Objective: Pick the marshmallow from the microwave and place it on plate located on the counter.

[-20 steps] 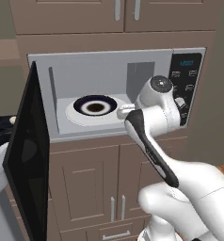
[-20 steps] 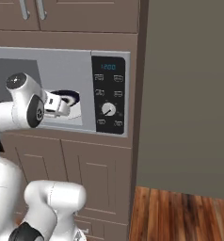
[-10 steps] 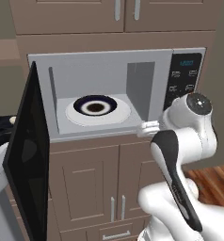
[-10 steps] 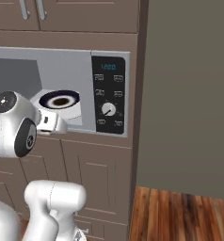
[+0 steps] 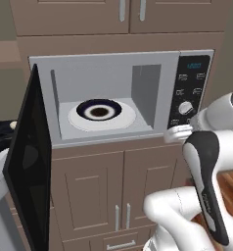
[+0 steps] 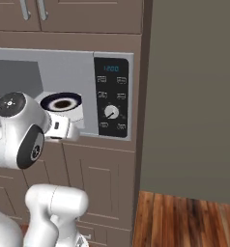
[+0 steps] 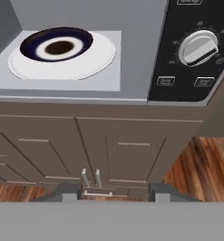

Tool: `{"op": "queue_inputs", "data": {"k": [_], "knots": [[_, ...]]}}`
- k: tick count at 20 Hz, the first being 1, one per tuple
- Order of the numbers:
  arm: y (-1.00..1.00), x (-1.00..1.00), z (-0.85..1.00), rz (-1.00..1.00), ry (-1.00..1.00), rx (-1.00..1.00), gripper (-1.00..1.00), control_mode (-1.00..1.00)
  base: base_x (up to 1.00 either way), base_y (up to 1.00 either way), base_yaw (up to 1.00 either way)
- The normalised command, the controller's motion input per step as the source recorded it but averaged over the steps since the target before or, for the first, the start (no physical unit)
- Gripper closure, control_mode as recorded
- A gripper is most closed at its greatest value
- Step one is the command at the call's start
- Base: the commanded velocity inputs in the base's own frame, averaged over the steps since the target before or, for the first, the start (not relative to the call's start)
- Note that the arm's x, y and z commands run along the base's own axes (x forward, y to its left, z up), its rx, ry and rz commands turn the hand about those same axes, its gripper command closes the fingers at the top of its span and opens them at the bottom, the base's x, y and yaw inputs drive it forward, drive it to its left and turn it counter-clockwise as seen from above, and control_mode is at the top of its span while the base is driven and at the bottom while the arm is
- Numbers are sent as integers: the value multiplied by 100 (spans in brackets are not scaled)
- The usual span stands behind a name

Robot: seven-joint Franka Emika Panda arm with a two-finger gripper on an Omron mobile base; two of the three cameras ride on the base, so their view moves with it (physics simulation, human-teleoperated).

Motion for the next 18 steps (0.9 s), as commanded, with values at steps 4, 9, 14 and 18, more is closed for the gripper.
{"op": "queue_inputs", "data": {"k": [4, 9, 14, 18], "knots": [[0, 0, 0, 0, 0, 0, 100, 100, -63, -24, 0], [0, 0, 0, 0, 0, 0, 100, 100, -100, -66, 0], [0, 0, 0, 0, 0, 0, 100, 100, -95, -44, 51], [0, 0, 0, 0, 0, 0, 100, 100, -49, 0, 98]]}}
